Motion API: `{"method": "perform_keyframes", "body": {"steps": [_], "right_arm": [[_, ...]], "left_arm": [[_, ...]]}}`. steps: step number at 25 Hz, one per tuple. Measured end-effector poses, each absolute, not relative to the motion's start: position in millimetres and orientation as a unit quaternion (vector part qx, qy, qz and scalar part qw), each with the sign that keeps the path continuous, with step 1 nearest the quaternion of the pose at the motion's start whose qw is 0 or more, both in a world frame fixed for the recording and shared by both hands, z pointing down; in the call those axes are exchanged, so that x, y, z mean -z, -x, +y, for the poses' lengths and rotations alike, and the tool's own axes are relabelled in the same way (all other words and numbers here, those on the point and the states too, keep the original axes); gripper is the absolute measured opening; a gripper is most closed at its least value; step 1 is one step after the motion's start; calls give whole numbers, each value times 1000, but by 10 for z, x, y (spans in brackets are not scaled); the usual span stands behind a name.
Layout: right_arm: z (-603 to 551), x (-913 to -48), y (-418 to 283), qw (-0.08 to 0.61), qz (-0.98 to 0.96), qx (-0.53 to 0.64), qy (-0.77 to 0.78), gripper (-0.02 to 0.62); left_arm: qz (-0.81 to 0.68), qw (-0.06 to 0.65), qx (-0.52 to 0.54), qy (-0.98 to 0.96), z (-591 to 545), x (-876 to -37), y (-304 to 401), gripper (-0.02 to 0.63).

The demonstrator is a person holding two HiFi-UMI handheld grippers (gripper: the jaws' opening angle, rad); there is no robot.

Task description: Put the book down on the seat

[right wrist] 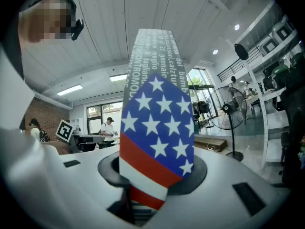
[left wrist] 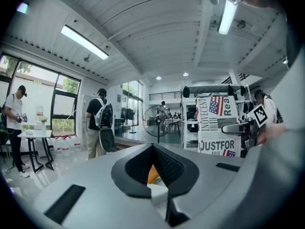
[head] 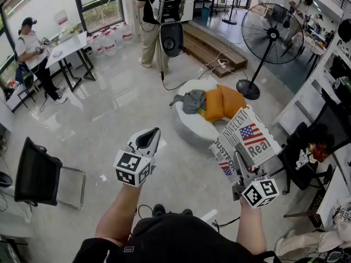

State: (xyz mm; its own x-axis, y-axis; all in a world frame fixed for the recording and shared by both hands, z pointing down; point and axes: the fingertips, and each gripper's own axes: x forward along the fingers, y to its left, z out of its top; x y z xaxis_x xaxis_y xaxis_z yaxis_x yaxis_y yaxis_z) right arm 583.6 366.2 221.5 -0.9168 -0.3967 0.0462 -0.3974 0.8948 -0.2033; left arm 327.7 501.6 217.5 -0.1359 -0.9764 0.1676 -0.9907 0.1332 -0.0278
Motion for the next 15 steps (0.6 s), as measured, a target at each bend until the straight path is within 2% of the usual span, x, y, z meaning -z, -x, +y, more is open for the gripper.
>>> {"method": "perform_keyframes", "body": {"steps": [15], "right_arm": [[3601, -2200, -6127, -6, -974, -112, -195, 173]], "left_arm": [[-750, 56, -75, -655, 4913, -2156, -3574, 2]]}}
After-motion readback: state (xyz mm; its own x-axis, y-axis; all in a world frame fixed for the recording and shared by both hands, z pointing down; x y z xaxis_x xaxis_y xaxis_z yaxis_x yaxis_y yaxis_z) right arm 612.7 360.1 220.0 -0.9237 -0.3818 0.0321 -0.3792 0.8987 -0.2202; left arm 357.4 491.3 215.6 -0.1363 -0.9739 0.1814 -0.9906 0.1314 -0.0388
